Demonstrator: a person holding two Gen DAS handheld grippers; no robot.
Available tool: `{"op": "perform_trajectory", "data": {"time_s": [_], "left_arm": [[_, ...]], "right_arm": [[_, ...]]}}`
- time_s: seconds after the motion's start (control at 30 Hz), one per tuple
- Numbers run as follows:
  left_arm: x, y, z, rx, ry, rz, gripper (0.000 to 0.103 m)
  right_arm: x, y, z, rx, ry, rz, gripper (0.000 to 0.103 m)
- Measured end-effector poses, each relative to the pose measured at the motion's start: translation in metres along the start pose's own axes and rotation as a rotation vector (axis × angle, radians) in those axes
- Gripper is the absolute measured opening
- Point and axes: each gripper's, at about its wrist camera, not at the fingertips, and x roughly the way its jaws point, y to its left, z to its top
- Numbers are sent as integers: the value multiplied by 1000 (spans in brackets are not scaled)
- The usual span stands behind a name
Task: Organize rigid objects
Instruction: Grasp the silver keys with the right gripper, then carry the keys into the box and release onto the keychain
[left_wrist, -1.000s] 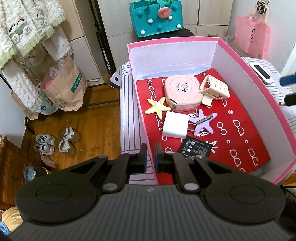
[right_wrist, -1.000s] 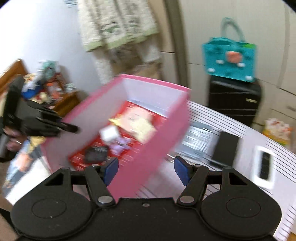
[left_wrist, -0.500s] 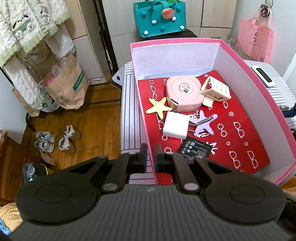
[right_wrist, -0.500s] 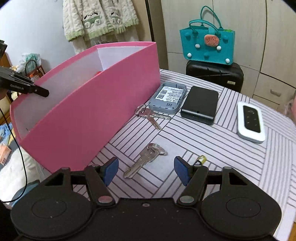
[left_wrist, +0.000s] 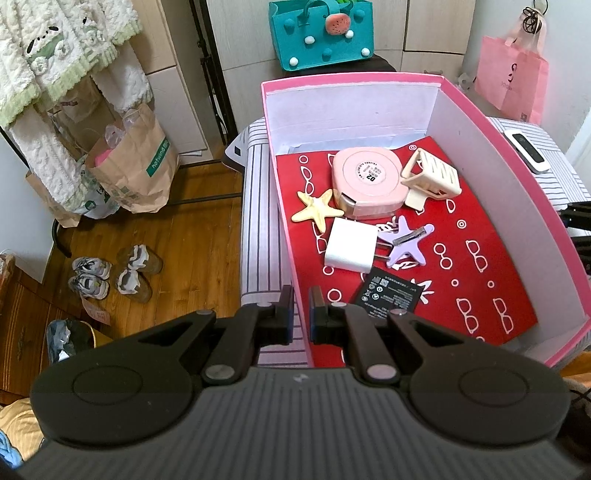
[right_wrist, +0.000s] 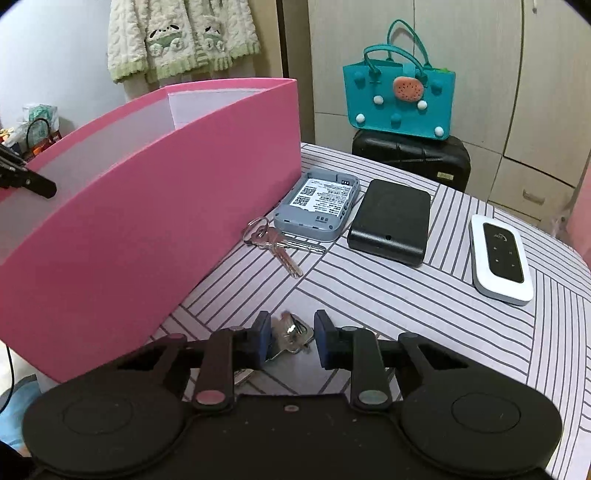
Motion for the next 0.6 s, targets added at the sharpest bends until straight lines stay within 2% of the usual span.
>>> {"op": "perform_trajectory", "data": {"time_s": [0.3, 0.6], "left_arm": [[0, 0, 0, -1, -1, 1, 7], [0, -2, 0, 4, -3, 1, 7]], "right_arm": [[-9, -12, 13, 101, 8, 70, 29], [-31, -1, 38, 59, -44, 86, 29]]}}
